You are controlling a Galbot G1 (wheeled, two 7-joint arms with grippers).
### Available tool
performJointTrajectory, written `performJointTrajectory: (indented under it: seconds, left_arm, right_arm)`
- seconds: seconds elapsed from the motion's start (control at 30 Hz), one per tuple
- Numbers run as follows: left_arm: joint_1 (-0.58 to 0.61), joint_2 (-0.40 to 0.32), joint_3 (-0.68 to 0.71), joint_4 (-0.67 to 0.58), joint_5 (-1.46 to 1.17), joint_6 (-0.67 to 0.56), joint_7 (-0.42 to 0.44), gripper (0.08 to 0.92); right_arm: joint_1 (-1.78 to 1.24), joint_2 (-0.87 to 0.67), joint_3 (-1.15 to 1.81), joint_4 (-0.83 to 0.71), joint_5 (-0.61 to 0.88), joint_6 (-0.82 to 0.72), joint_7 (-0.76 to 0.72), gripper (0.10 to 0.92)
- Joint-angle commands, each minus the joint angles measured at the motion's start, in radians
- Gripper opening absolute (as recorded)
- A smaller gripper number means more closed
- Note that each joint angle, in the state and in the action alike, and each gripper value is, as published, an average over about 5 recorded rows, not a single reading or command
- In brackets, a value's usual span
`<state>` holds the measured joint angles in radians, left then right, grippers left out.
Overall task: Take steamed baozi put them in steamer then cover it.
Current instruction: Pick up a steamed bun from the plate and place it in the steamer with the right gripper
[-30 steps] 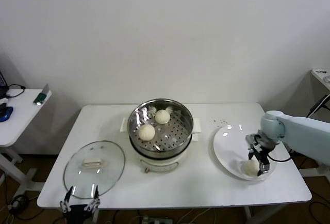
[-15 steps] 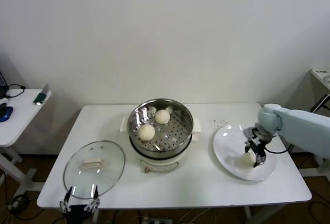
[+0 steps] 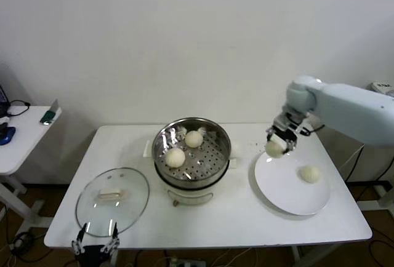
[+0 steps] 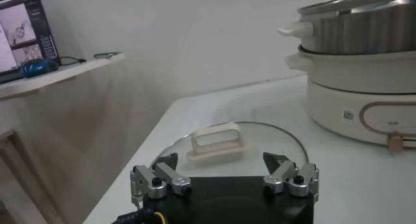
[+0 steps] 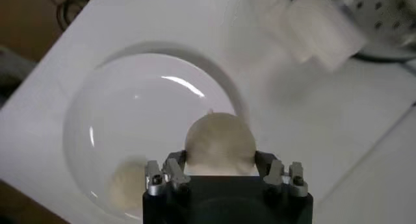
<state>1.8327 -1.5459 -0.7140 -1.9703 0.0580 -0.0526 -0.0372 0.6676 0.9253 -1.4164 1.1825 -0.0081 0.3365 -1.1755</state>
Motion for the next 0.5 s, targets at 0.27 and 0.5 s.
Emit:
performJointTrajectory:
  seconds: [0.27, 0.5]
  left_arm:
    - [0.000, 0.008, -0.005, 0.006, 0.005, -0.004, 0.002, 0.823]
    - [0.006, 0.022, -0.008, 0.006, -0.010, 0.004, 0.003, 0.823]
  right_arm:
    - [0.110, 0.340, 0.070, 0.023, -0.060, 0.270, -0.034, 0.698]
    - [0.013, 0.453, 0.065, 0.028, -0.070, 0.254, -0.024, 0.704]
